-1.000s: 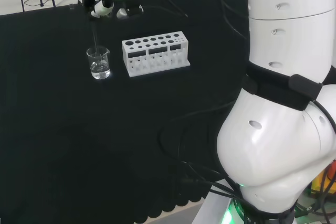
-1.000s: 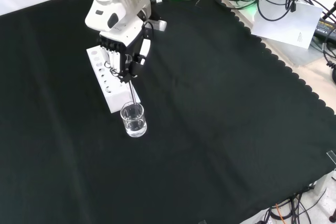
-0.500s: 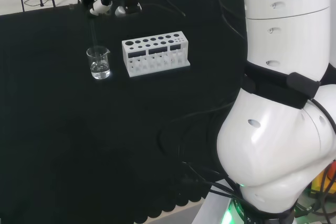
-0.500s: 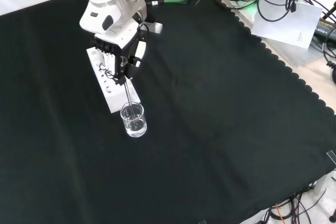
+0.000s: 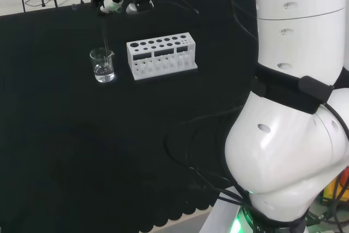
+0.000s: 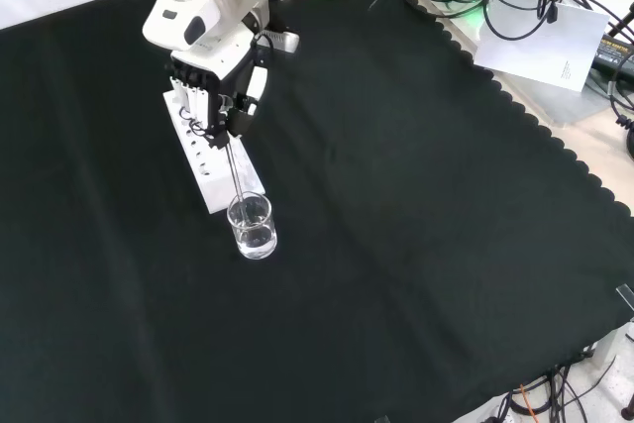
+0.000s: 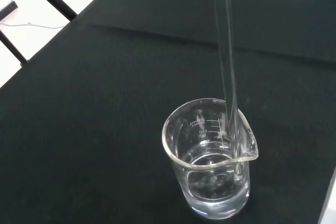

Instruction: Stir in the beaker to the left of the white test tube rack with the glass rod.

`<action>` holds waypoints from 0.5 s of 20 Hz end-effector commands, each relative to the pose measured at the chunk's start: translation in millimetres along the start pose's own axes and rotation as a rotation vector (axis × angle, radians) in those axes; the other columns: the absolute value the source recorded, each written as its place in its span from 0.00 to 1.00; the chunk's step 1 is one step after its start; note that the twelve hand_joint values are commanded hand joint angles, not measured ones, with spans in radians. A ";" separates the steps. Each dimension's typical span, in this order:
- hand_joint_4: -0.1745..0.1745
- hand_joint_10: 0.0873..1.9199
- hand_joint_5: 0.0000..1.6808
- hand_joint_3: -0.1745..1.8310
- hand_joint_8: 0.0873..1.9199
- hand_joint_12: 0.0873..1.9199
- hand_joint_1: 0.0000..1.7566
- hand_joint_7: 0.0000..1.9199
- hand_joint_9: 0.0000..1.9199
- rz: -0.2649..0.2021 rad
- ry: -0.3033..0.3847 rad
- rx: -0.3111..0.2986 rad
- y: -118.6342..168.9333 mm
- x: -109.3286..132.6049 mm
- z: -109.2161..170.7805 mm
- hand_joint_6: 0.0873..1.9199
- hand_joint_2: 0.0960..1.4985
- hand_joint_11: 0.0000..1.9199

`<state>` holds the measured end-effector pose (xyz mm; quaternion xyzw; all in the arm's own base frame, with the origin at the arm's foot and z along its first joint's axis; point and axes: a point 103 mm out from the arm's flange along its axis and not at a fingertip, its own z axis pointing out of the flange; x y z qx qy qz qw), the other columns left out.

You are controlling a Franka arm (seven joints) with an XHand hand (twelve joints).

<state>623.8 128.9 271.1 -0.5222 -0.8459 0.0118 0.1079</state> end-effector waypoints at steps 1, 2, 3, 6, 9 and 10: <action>0.00 0.34 0.59 0.09 0.58 0.31 0.73 0.56 0.85 -0.017 -0.001 -0.016 -1.7 5.4 -3.4 0.32 0.71 0.71; 0.00 0.34 0.59 0.09 0.58 0.31 0.73 0.56 0.85 -0.019 -0.003 -0.015 -1.3 7.0 -3.4 0.32 0.71 0.71; 0.00 0.34 0.59 0.09 0.58 0.31 0.73 0.56 0.85 -0.021 -0.005 -0.014 -1.0 8.3 -3.7 0.32 0.71 0.71; 0.00 0.34 0.59 0.09 0.58 0.31 0.73 0.56 0.85 -0.025 -0.011 -0.013 0.1 10.8 -4.5 0.32 0.71 0.71; 0.00 0.34 0.59 0.09 0.58 0.31 0.73 0.56 0.85 -0.018 -0.014 -0.009 1.2 11.1 -4.1 0.32 0.71 0.71; 0.00 0.34 0.59 0.09 0.58 0.31 0.73 0.56 0.85 -0.017 -0.016 -0.007 2.0 11.7 -4.1 0.32 0.71 0.71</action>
